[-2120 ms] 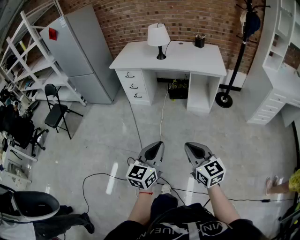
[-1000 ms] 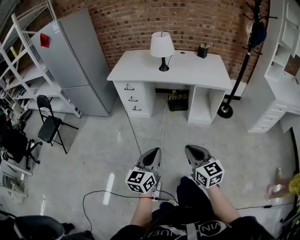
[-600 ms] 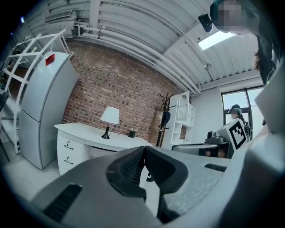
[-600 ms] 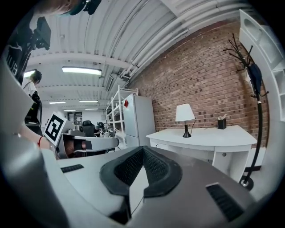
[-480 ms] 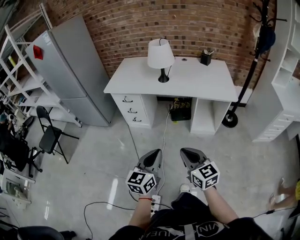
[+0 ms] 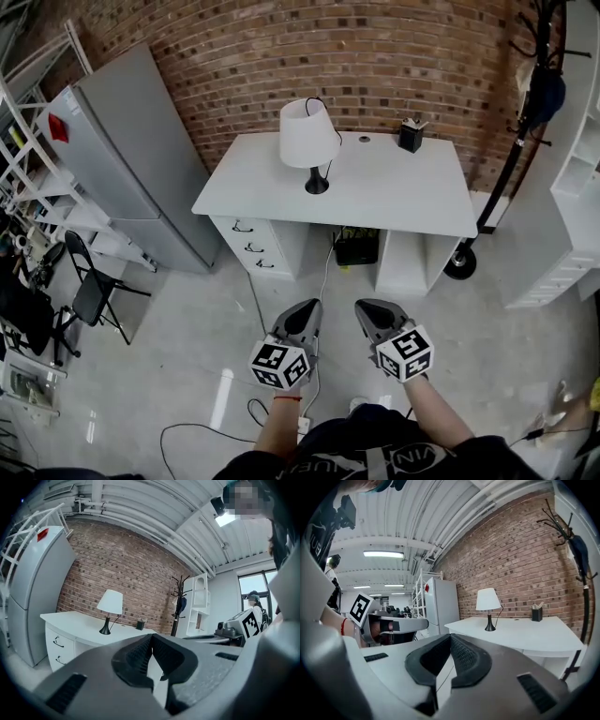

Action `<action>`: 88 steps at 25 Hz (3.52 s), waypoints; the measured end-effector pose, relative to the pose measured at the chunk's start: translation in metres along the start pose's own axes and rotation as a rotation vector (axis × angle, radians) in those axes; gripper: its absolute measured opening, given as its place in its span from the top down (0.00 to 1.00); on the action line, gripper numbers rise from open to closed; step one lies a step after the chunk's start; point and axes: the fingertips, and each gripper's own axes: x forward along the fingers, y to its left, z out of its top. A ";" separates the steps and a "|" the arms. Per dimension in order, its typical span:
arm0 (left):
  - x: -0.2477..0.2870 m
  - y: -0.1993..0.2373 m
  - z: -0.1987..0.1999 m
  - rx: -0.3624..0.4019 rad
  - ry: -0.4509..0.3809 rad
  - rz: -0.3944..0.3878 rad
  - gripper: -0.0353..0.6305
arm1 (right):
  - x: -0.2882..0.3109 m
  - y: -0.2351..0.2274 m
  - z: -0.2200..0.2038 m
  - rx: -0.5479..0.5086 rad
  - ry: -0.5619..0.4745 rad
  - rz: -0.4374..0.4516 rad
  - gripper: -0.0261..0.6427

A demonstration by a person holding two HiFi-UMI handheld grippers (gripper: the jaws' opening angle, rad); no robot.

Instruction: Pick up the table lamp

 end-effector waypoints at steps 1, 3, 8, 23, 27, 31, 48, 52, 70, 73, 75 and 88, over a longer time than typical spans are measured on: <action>0.012 0.001 0.001 0.002 0.000 -0.002 0.94 | 0.004 -0.010 0.001 -0.003 0.003 0.003 0.96; 0.032 0.002 0.004 0.003 0.001 -0.006 0.94 | 0.011 -0.030 0.002 -0.003 0.009 0.007 0.96; 0.059 0.014 -0.004 -0.021 0.030 0.013 0.94 | 0.027 -0.062 -0.002 0.020 0.028 0.008 0.96; 0.143 0.051 -0.017 -0.064 0.081 -0.037 0.94 | 0.079 -0.130 -0.016 0.060 0.054 -0.032 0.96; 0.176 0.080 -0.006 -0.086 0.061 -0.047 0.94 | 0.112 -0.150 -0.009 0.046 0.053 -0.026 0.96; 0.213 0.103 0.008 -0.075 0.078 -0.077 0.94 | 0.151 -0.169 0.007 0.037 0.062 -0.018 0.96; 0.302 0.211 0.032 -0.168 0.082 -0.143 0.94 | 0.292 -0.222 0.030 0.042 0.117 0.006 0.96; 0.317 0.229 0.032 -0.182 0.085 -0.175 0.94 | 0.316 -0.232 0.031 0.043 0.116 0.001 0.96; 0.358 0.256 0.020 -0.285 0.006 -0.270 0.93 | 0.376 -0.261 0.018 0.011 0.102 0.052 0.96; 0.366 0.258 0.030 -0.294 -0.053 -0.317 0.92 | 0.385 -0.269 0.015 0.004 0.106 0.058 0.96; 0.372 0.262 0.037 -0.325 -0.099 -0.344 0.89 | 0.391 -0.275 0.013 0.004 0.110 0.060 0.96; 0.393 0.274 0.063 -0.399 -0.262 -0.466 0.79 | 0.403 -0.303 -0.017 0.019 0.159 0.038 0.96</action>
